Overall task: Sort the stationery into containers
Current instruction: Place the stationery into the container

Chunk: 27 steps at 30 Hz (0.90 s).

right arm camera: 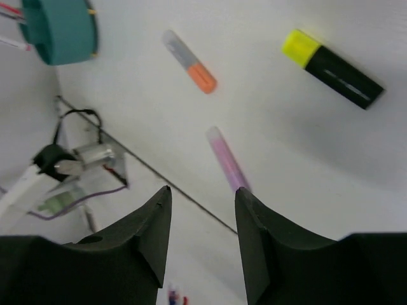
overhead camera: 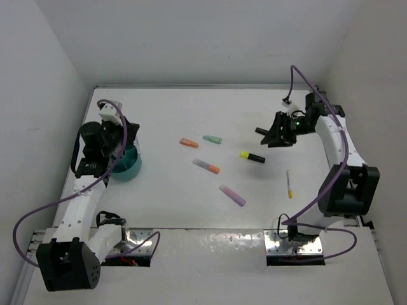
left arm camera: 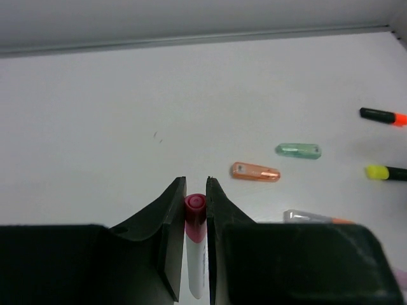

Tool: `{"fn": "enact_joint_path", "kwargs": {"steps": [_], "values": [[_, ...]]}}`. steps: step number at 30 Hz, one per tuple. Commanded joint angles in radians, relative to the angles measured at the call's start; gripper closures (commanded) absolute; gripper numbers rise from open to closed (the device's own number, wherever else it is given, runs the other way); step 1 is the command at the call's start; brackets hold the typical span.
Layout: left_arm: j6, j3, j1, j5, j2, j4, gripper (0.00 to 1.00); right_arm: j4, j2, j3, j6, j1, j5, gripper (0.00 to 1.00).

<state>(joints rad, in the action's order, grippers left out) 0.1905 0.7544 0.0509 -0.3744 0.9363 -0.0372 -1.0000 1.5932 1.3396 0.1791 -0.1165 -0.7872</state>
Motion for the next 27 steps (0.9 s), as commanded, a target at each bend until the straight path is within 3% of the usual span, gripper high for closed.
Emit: {"fn": "enact_joint_path", "kwargs": {"steps": [1, 10, 18, 21, 23, 27], "values": [[-0.061, -0.058, 0.059, -0.053, -0.013, -0.11, 1.0, 0.063, -0.096, -0.051, -0.119, -0.017, 0.149, 0.56], [-0.186, -0.19, 0.141, -0.118, -0.027, -0.199, 1.0, 0.075, -0.145, -0.151, -0.171, -0.101, 0.227, 0.57], [-0.319, -0.208, 0.213, -0.179, -0.04, -0.164, 0.97, 0.1, -0.203, -0.23, -0.256, -0.16, 0.279, 0.57], [-0.329, -0.219, 0.239, -0.216, -0.04, -0.139, 0.79, 0.092, -0.219, -0.237, -0.309, -0.183, 0.33, 0.57], [-0.326, -0.213, 0.248, -0.238, -0.04, -0.133, 0.57, 0.063, -0.211, -0.227, -0.349, -0.202, 0.35, 0.59], [-0.333, -0.19, 0.242, -0.307, -0.042, -0.122, 0.26, 0.011, -0.188, -0.22, -0.418, -0.209, 0.454, 0.64]]}}
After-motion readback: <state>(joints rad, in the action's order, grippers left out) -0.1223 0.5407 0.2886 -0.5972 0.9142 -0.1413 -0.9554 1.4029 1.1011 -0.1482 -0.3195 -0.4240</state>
